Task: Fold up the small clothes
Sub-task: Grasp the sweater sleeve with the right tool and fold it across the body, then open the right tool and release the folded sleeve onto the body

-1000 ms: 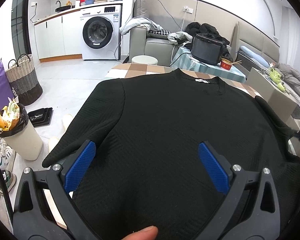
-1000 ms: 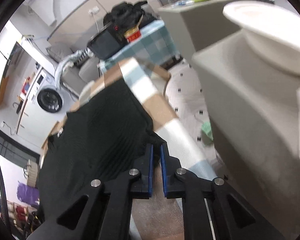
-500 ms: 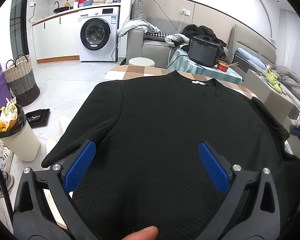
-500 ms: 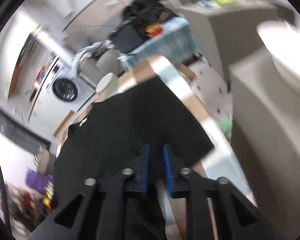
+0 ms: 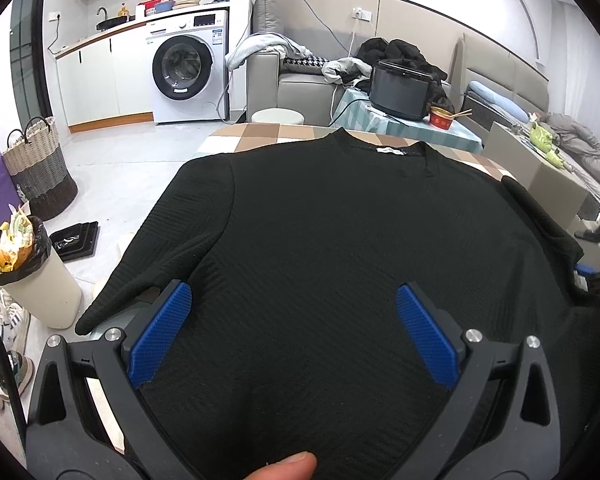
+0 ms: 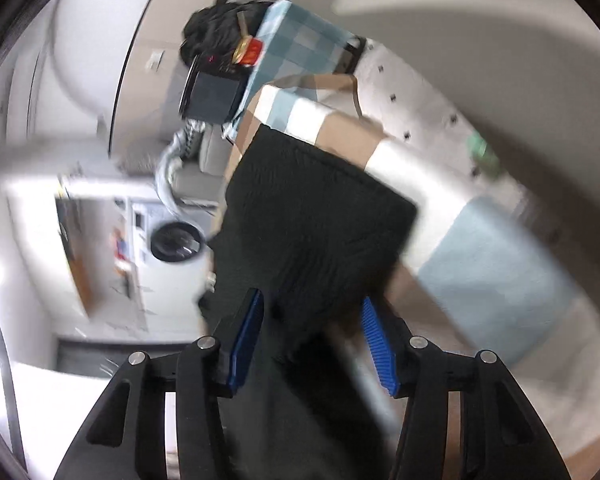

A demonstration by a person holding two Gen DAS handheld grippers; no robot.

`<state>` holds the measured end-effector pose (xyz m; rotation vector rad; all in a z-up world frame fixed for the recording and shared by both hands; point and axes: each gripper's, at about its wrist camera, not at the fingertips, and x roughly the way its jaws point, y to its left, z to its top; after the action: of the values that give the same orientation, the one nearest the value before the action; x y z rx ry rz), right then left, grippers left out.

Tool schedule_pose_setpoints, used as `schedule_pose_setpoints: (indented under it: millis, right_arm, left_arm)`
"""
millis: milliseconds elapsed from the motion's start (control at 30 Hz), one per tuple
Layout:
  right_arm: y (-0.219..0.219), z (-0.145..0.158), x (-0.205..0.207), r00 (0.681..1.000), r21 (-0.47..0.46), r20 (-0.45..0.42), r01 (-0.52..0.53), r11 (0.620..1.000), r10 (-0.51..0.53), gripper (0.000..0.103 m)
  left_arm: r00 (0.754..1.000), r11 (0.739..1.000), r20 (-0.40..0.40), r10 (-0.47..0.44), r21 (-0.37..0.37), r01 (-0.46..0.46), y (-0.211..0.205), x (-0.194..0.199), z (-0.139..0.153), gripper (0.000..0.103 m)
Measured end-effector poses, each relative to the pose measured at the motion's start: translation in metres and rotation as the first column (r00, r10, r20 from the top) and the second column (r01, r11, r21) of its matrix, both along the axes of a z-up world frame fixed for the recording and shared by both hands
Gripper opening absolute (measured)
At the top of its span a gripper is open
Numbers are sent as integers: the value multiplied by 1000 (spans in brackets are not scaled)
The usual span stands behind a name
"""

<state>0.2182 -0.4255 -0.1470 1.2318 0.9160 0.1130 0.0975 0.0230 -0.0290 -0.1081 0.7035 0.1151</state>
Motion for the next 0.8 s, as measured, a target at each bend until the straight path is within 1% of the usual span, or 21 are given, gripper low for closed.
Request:
schedule_pose_setpoints:
  millis: [33, 67, 100, 133, 167, 200, 233, 267, 333, 367, 400, 433, 500, 533, 567, 600, 633, 667, 733, 767, 800]
  right_arm:
    - [3, 3, 3, 1000, -16, 6, 9, 1000, -9, 48]
    - [6, 7, 7, 1000, -36, 13, 11, 999, -11, 38]
    - [8, 13, 12, 1000, -72, 16, 10, 997, -8, 33]
    - [12, 19, 15, 1000, -116, 26, 8, 993, -5, 32]
    - [15, 27, 18, 999, -166, 42, 5, 986, 2, 28]
    - [23, 41, 22, 997, -271, 70, -5, 962, 25, 22]
    - [30, 51, 26, 995, -347, 91, -12, 938, 47, 20]
    - [40, 65, 27, 989, -425, 128, -18, 905, 79, 18]
    - [72, 94, 31, 957, -577, 200, -59, 815, 211, 17]
    - [95, 108, 32, 921, -636, 244, -84, 767, 302, 16]
    - [110, 114, 33, 891, -663, 257, -119, 739, 373, 16]
    - [131, 119, 35, 846, -688, 253, -183, 702, 469, 16]
    - [172, 118, 36, 738, -720, 207, -329, 610, 642, 16]
    - [191, 111, 37, 688, -728, 155, -405, 552, 709, 18]
    - [201, 104, 36, 663, -726, 116, -452, 518, 740, 22]
    - [210, 96, 37, 647, -719, 70, -495, 488, 759, 27]
    - [214, 89, 37, 642, -712, 38, -521, 472, 766, 30]
    - [214, 85, 37, 644, -706, 19, -533, 467, 765, 35]
    - [206, 82, 37, 670, -704, -4, -529, 474, 742, 38]
    - [201, 82, 36, 682, -708, 0, -517, 482, 731, 40]
    - [195, 83, 36, 701, -708, 9, -498, 500, 713, 43]
  left_arm:
    - [1000, 1000, 0, -1, 1, 1, -1, 0, 0, 102]
    - [1000, 1000, -1, -3, 3, 3, -2, 0, -1, 102]
    - [1000, 1000, 0, -6, 4, 6, -3, -1, -1, 102]
    - [1000, 1000, -1, -8, 4, 8, -3, 0, -2, 102]
    - [1000, 1000, -4, -9, 7, 9, -4, 0, -2, 102]
    - [1000, 1000, -5, -8, 10, 8, -5, 0, -3, 102]
    - [1000, 1000, -6, -7, 13, 7, -4, 0, -3, 102]
    - [1000, 1000, -7, -6, 15, 6, -5, -1, -3, 102]
    - [1000, 1000, -7, -8, 18, 8, -5, -2, -1, 102]
    - [1000, 1000, -6, -8, 21, 8, -5, -3, -1, 102]
    - [1000, 1000, -4, -8, 25, 8, -5, -4, -1, 102]
    - [1000, 1000, -3, -6, 31, 6, -6, -4, 0, 102]
    - [1000, 999, -3, 1, 33, -1, -7, -6, 0, 102]
    - [1000, 1000, -3, 5, 29, -5, -6, -7, 1, 102]
    - [1000, 1000, -2, 6, 24, -6, -6, -8, 1, 102]
    - [1000, 1000, -2, 8, 16, -7, -4, -9, 2, 102]
    - [1000, 1000, -4, 12, 9, -12, -3, -10, 3, 102]
    - [1000, 1000, -4, 17, 1, -17, 0, -10, 3, 102]
    - [999, 999, -4, 33, -18, -33, 7, -13, 5, 102]
    - [999, 999, -4, 40, -27, -40, 10, -14, 5, 102]
    - [999, 998, -3, 48, -34, -48, 14, -15, 6, 102]
